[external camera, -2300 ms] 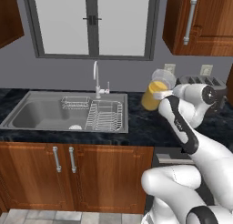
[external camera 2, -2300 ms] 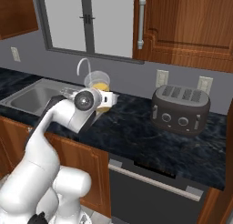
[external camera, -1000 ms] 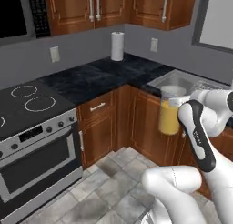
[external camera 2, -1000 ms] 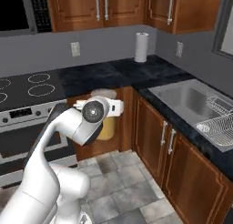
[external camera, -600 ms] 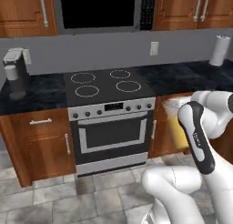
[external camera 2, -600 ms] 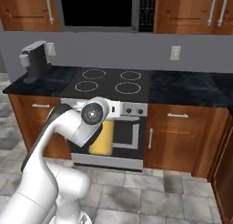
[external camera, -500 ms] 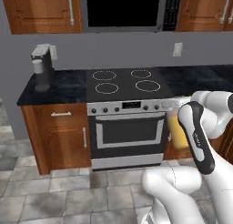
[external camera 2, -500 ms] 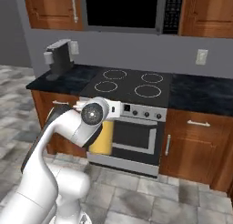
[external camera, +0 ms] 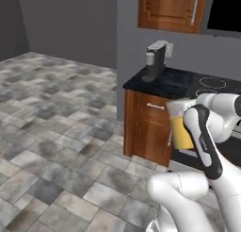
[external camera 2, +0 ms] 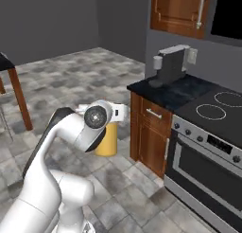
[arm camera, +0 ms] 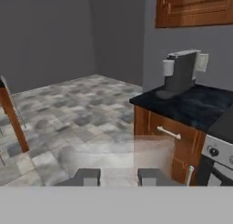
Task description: Place the pitcher and cup on the dining counter for serving.
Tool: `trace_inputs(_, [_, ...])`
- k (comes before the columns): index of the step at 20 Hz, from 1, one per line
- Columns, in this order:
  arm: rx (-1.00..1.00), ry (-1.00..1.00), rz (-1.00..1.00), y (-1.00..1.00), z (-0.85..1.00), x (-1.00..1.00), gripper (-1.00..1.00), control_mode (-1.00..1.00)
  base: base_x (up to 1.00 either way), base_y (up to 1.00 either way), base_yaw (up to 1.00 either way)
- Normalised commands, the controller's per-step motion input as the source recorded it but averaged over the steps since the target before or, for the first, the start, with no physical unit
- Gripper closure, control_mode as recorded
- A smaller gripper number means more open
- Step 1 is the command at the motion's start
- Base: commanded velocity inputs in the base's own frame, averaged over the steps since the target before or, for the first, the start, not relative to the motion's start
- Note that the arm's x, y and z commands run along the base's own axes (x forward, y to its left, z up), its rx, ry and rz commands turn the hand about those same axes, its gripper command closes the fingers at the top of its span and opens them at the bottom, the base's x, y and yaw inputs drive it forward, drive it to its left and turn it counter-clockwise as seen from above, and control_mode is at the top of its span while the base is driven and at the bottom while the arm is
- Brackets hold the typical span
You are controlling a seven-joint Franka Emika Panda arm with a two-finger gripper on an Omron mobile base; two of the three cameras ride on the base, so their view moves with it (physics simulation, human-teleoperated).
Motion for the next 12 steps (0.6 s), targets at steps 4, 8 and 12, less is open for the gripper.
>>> trace_inputs(4, [0.00, 0.00, 0.00, 0.00, 0.00, 0.00, 1.00, 1.00, 0.67, 0.43, 0.71])
trace_inputs(8, [0.00, 0.00, 0.00, 0.00, 0.00, 0.00, 1.00, 1.00, 0.92, 0.43, 0.61])
trace_inputs(12, [0.00, 0.00, 0.00, 0.00, 0.00, 0.00, 1.00, 1.00, 1.00, 0.43, 0.49])
